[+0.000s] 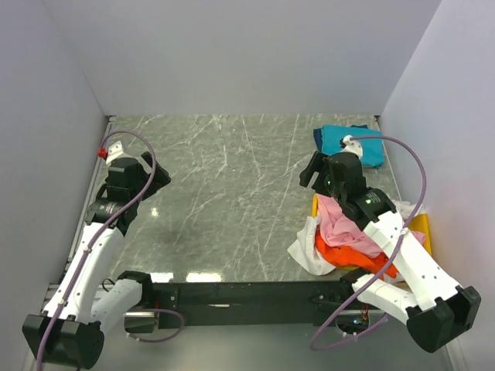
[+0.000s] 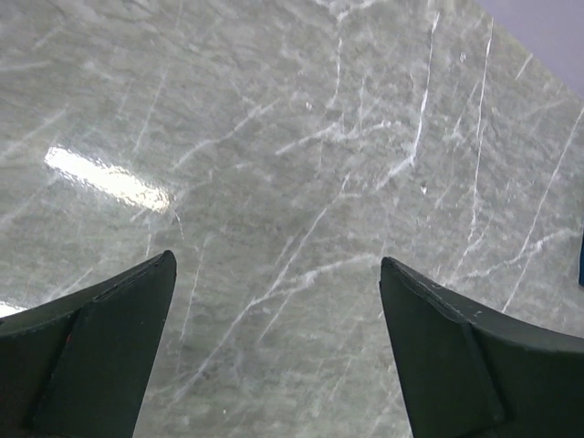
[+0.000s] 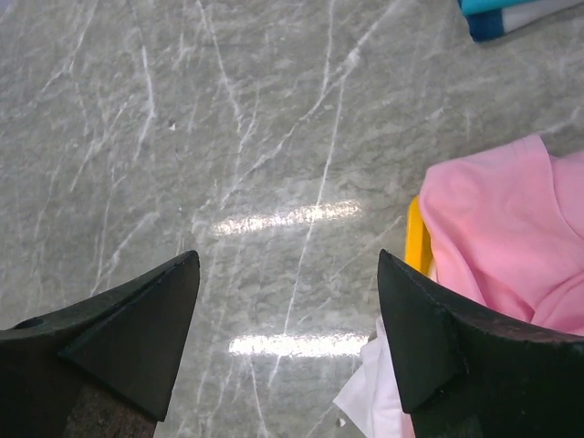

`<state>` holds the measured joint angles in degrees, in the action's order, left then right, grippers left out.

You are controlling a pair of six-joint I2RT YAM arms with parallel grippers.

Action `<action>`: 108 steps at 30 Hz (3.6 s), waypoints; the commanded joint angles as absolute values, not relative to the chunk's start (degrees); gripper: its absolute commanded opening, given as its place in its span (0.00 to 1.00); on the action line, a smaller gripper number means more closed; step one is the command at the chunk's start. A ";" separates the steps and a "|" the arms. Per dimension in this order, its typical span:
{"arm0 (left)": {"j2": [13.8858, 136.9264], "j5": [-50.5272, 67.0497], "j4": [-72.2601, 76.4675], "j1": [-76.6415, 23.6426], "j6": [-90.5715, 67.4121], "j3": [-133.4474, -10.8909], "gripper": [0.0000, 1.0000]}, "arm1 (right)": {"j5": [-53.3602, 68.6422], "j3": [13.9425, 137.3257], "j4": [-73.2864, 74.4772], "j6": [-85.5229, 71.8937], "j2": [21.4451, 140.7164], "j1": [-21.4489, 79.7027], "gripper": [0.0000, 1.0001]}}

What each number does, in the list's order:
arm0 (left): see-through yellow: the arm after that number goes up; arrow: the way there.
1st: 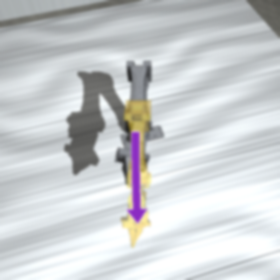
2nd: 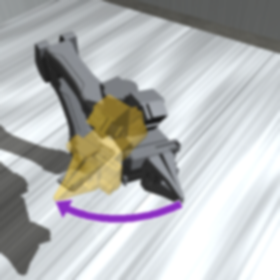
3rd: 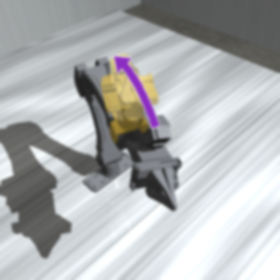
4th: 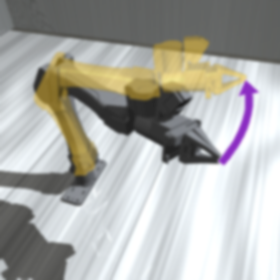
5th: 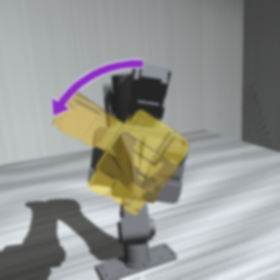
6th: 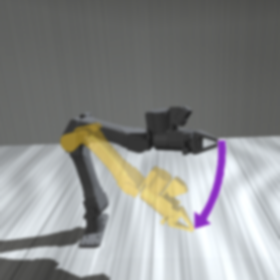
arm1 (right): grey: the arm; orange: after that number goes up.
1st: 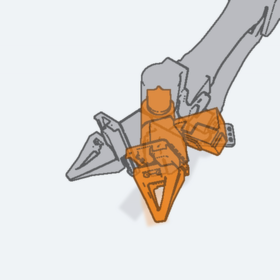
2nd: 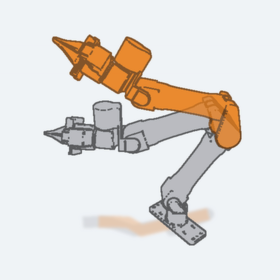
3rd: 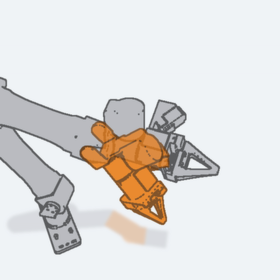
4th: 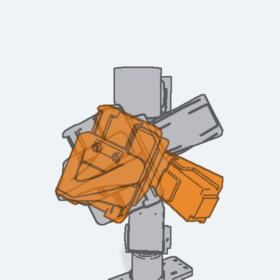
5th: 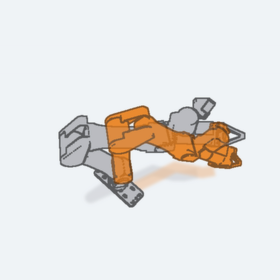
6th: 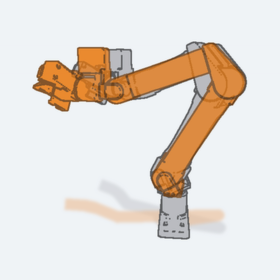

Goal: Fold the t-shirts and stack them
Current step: Grab the tshirt from the pile, then move the tshirt to the center of the board, then flatten the tshirt out

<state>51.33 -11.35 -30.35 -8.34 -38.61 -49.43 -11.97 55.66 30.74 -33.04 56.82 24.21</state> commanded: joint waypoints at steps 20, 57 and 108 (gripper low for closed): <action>61.17 -17.40 -16.35 -8.26 -34.90 -52.12 0.99 | -26.63 57.92 61.24 -62.92 60.64 8.27 0.92; 51.86 -12.22 -24.34 -8.26 -45.09 -48.52 0.97 | -13.81 67.04 54.87 -47.12 42.10 -4.48 0.00; 72.50 -5.89 -13.63 -3.97 -45.35 -49.21 0.93 | 5.45 82.44 28.14 -35.50 100.19 25.41 0.60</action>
<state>70.63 -9.93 -19.57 -5.98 -45.76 -45.50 1.74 80.88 31.53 -34.06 98.61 27.90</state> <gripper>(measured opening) 0.933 0.602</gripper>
